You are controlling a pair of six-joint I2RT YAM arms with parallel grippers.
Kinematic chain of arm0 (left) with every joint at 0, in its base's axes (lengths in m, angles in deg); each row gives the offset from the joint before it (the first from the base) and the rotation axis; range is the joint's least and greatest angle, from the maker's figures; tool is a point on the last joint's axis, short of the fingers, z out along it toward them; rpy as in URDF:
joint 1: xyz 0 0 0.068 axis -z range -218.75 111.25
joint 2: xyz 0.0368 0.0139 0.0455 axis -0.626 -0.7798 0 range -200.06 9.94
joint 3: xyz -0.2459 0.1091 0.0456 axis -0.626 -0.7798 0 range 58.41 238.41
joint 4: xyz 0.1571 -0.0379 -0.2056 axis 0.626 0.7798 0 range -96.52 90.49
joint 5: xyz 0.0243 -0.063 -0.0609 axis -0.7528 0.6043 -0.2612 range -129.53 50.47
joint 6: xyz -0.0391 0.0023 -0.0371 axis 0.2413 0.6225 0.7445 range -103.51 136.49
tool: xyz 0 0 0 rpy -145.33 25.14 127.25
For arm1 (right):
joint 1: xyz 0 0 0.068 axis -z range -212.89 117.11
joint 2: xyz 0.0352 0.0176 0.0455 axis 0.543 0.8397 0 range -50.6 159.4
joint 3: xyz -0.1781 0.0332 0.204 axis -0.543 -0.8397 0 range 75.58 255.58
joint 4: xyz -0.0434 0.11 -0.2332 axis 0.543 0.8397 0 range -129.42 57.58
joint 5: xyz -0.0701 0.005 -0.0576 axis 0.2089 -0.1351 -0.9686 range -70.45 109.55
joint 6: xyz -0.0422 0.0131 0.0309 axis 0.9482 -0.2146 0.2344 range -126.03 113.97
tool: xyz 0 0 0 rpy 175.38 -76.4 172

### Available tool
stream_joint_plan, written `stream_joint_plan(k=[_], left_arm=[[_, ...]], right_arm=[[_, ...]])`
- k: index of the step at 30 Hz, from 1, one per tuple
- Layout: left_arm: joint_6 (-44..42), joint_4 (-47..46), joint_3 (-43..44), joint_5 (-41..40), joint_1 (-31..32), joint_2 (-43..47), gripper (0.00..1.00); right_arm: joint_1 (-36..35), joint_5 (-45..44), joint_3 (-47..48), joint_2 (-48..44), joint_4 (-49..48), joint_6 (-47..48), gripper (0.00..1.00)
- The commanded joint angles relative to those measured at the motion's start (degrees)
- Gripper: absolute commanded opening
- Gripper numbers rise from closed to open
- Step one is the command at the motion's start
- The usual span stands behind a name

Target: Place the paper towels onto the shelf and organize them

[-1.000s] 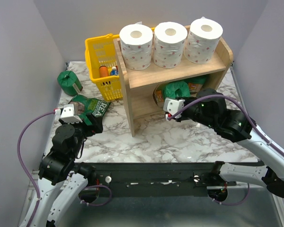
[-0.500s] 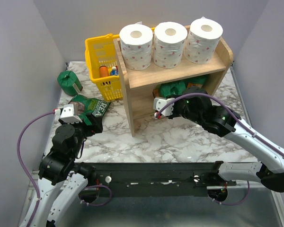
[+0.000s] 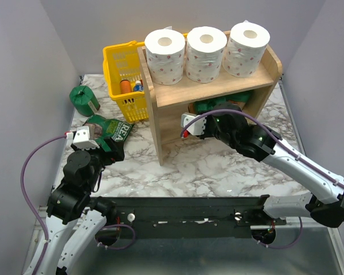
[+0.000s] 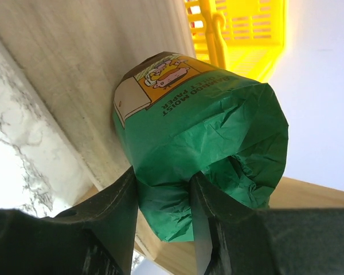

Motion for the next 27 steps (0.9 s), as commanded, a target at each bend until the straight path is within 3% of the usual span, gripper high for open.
stream_joint_plan(k=[1,5,16,24,27], left_arm=[[0.0,0.0,-0.4,-1.8,0.1,0.8,0.99],[0.0,0.0,-0.4,-1.8,0.1,0.8,0.99],[0.0,0.1,-0.4,-2.0,0.1,0.5,0.99],[0.7,0.9,0.1,-3.7,0.1,0.5,0.99],[1.1,1.1,1.0,-3.8,0.2,-1.0,0.99]], right_arm=[[-0.2,-4.5,3.4,0.5,-2.4,1.1,0.47],[-0.1,-4.2,4.2,0.9,-2.4,1.2,0.54],[-0.1,-2.5,6.1,0.8,-1.5,0.6,0.56],[-0.1,8.5,3.6,-5.3,1.0,-4.2,0.60],[-0.3,12.8,-0.4,-8.3,-1.5,-10.6,0.62]])
